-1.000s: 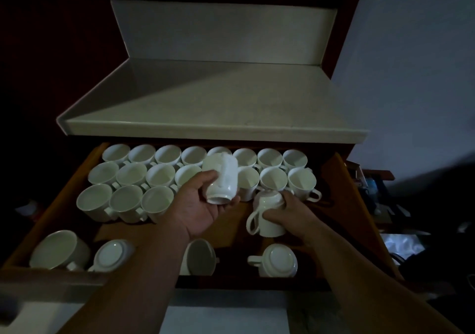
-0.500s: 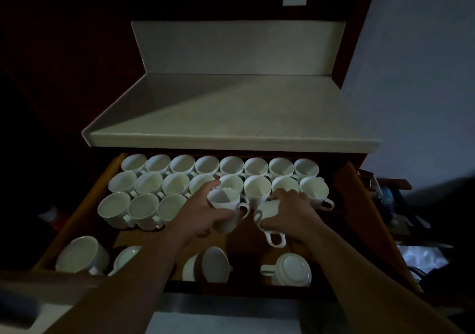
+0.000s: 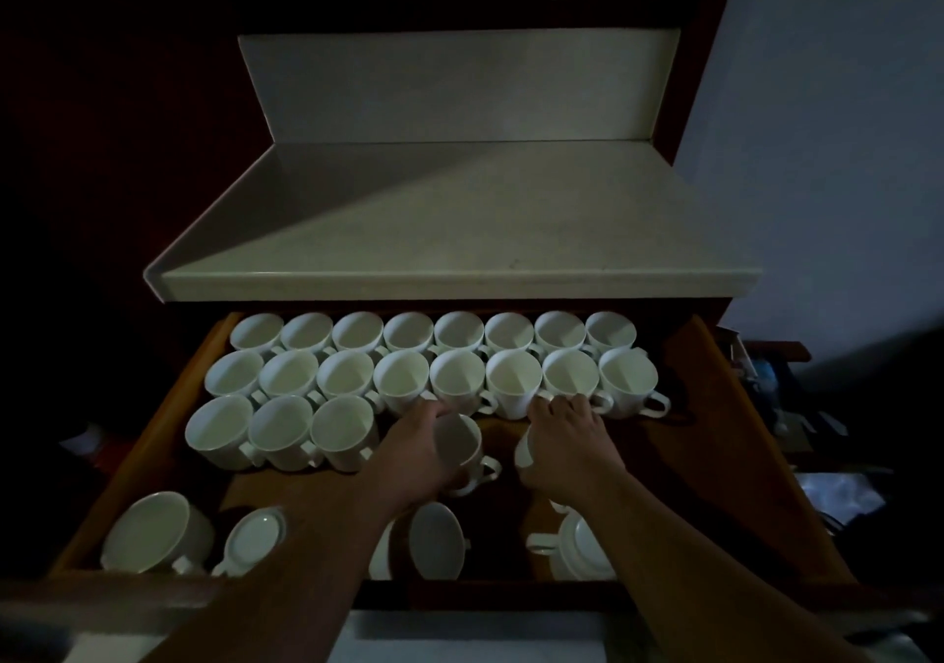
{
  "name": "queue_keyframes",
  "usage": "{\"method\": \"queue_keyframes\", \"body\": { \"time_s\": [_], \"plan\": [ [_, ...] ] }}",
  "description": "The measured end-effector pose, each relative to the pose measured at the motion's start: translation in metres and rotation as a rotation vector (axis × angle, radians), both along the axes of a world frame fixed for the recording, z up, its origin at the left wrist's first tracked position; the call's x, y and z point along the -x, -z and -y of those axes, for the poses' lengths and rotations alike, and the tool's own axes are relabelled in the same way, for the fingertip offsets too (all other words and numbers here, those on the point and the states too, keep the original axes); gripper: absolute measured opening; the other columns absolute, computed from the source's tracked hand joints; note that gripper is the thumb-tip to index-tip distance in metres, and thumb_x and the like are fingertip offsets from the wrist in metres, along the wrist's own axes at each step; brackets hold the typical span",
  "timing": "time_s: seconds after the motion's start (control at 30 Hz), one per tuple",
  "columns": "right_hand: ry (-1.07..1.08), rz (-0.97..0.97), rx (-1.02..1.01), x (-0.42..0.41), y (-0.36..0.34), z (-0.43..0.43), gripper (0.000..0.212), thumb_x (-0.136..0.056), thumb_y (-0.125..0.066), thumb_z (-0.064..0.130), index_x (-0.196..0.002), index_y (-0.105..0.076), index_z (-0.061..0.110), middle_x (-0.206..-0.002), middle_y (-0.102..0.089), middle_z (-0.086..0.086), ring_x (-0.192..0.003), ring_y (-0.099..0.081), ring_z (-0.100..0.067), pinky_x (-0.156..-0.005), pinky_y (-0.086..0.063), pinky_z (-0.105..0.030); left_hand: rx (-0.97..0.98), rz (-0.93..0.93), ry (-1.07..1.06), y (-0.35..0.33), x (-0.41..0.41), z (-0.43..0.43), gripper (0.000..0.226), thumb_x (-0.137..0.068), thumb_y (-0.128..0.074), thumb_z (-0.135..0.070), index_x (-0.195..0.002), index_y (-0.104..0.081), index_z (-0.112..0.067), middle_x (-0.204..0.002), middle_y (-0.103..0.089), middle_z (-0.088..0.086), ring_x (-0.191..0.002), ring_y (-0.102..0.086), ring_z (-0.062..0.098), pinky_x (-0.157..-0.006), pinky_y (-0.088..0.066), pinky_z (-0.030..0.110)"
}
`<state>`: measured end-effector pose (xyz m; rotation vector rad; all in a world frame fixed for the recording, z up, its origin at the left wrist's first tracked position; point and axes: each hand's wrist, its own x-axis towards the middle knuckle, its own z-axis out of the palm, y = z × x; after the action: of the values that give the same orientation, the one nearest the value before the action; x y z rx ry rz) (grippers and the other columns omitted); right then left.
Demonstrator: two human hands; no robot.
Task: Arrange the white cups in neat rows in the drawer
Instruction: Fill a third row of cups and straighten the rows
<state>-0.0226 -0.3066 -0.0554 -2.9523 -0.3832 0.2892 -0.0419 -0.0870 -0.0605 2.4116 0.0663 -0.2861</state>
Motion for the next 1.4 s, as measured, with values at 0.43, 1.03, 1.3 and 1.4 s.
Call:
{"method": "queue_keyframes", "body": {
  "time_s": [0.43, 1.03, 1.3, 1.4],
  "plan": [
    [0.094, -0.129, -0.170, 0.000, 0.005, 0.009, 0.108, -0.067, -0.085, 0.052, -0.150, -0.025, 0.019, -0.150, -0.035, -0.014, -0.137, -0.043, -0.036, -0.107, -0.047, -0.047, -0.410, 0.187, 0.189, 0.012, 0.005, 0.008, 0.096, -0.076, -0.081, -0.051, -0.150, -0.022, -0.034, -0.144, -0.035, 0.004, -0.131, -0.044, 0.028, -0.101, -0.047, 0.040],
    [0.125, -0.255, -0.297, -0.010, 0.007, -0.047, 0.081, -0.083, -0.084, 0.023, -0.145, -0.035, 0.004, -0.140, -0.056, -0.016, -0.117, -0.065, -0.027, -0.081, -0.054, -0.031, -0.641, 0.214, 0.364, 0.002, 0.002, -0.028, 0.026, -0.087, -0.070, -0.041, -0.107, -0.069, -0.025, -0.110, -0.068, 0.002, -0.107, -0.064, 0.024, -0.087, -0.056, 0.036],
    [0.218, -0.251, -0.392, -0.019, 0.011, -0.070, 0.080, -0.082, -0.084, 0.032, -0.142, -0.036, 0.008, -0.134, -0.057, -0.013, -0.109, -0.064, -0.028, -0.074, -0.054, -0.034, -0.719, 0.240, 0.374, -0.002, -0.001, -0.038, 0.014, -0.086, -0.063, -0.017, -0.094, -0.070, -0.025, -0.100, -0.067, 0.001, -0.100, -0.061, 0.027, -0.085, -0.043, 0.030],
    [0.273, -0.248, -0.470, -0.017, 0.016, -0.071, 0.076, -0.081, -0.087, 0.027, -0.132, -0.032, 0.011, -0.123, -0.061, -0.010, -0.086, -0.064, -0.017, -0.050, -0.044, -0.021, -0.724, 0.256, 0.374, -0.004, -0.003, -0.041, 0.013, -0.086, -0.063, -0.016, -0.093, -0.069, -0.026, -0.097, -0.068, 0.000, -0.097, -0.063, 0.025, -0.085, -0.043, 0.030]
  ]
}}
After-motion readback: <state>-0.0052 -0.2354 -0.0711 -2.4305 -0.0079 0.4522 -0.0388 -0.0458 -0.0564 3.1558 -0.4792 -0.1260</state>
